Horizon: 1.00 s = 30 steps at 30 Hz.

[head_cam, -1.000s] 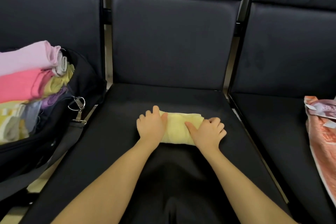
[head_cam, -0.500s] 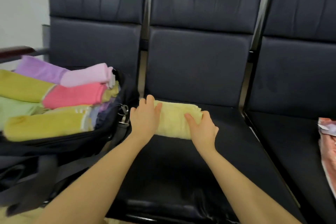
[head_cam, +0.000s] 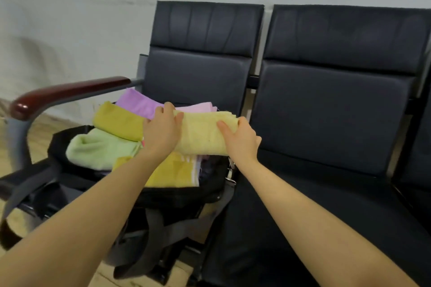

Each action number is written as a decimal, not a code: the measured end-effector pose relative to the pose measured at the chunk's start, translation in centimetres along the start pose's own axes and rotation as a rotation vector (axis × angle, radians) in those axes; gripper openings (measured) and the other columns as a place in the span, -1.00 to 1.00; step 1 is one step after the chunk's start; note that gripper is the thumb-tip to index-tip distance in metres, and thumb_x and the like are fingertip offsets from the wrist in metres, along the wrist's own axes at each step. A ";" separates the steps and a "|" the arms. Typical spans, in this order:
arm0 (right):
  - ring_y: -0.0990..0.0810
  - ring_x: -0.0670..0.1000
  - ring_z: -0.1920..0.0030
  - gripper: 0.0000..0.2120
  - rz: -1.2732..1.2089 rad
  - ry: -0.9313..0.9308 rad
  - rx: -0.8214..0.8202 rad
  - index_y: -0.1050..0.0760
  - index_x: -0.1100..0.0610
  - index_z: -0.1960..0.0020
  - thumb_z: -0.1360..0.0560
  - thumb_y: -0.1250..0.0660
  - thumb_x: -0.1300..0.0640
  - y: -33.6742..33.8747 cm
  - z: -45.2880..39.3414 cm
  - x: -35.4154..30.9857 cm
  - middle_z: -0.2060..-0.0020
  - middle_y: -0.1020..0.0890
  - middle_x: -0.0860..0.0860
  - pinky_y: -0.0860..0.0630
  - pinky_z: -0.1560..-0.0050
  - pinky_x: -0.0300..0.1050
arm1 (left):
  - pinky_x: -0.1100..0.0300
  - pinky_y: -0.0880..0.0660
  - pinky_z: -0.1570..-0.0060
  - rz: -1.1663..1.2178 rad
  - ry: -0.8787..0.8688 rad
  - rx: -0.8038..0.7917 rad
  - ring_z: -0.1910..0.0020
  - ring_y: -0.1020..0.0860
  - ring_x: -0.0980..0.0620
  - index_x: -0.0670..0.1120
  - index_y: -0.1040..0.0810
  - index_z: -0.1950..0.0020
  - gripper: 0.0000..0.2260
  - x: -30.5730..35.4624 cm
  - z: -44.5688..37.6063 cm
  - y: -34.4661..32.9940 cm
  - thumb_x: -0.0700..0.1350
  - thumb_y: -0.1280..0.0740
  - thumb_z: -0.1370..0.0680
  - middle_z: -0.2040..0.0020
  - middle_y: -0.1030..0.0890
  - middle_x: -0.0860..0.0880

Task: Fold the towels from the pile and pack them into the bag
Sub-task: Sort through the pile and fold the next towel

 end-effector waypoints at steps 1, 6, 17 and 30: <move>-0.44 -0.02 0.19 -0.69 0.004 0.001 -0.004 -0.35 0.11 0.09 -0.54 -0.26 -0.15 -1.1 -0.9 -0.4 0.24 -0.50 -0.08 -0.20 -0.10 -0.05 | -0.03 -0.26 -0.09 0.001 0.001 0.001 -0.14 -0.46 -0.23 -0.17 -0.39 -0.23 -0.72 -0.8 -1.1 -0.3 0.00 -0.10 -0.65 -0.17 -0.49 -0.18; -0.41 -0.02 0.19 -0.70 0.061 0.056 -0.026 -0.33 0.10 0.08 -0.55 -0.24 -0.14 -5.2 -6.7 -1.8 0.30 -0.43 -0.12 -0.17 -0.05 -0.06 | 0.00 -0.26 0.00 -0.044 -0.002 0.023 -0.04 -0.47 -0.21 -0.18 -0.38 -0.16 -0.74 -3.2 -7.4 -2.7 -0.01 -0.08 -0.66 -0.08 -0.51 -0.16; -0.47 0.09 -0.08 -0.57 0.365 0.095 -0.033 -0.39 0.14 -0.20 -0.54 -0.24 -0.18 -12.4 -15.6 0.7 -0.03 -0.53 0.00 -0.18 -0.10 0.00 | 0.04 -0.19 -0.01 0.103 0.118 0.046 -0.06 -0.47 -0.18 -0.12 -0.39 -0.17 -0.76 -7.1 -15.8 -10.8 0.00 -0.20 -0.60 -0.09 -0.51 -0.12; -0.03 -0.09 -0.53 -0.43 0.631 0.457 -0.470 -0.05 -0.04 -0.56 -0.62 0.12 -0.23 -13.9 -14.4 3.1 -0.55 -0.10 -0.07 0.20 -0.47 0.03 | -0.04 -0.22 -0.29 -0.270 -0.466 -0.029 -0.31 -0.45 -0.12 -0.11 -0.55 -0.27 -0.45 -3.7 -11.9 -12.4 0.09 0.13 -0.60 -0.25 -0.57 -0.12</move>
Point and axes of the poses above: each hand's wrist, its own z-axis away from the middle knuckle, its own y-axis out of the back of the hand, x = y × z, the point moved 6 cm from there along -z, towards the middle knuckle
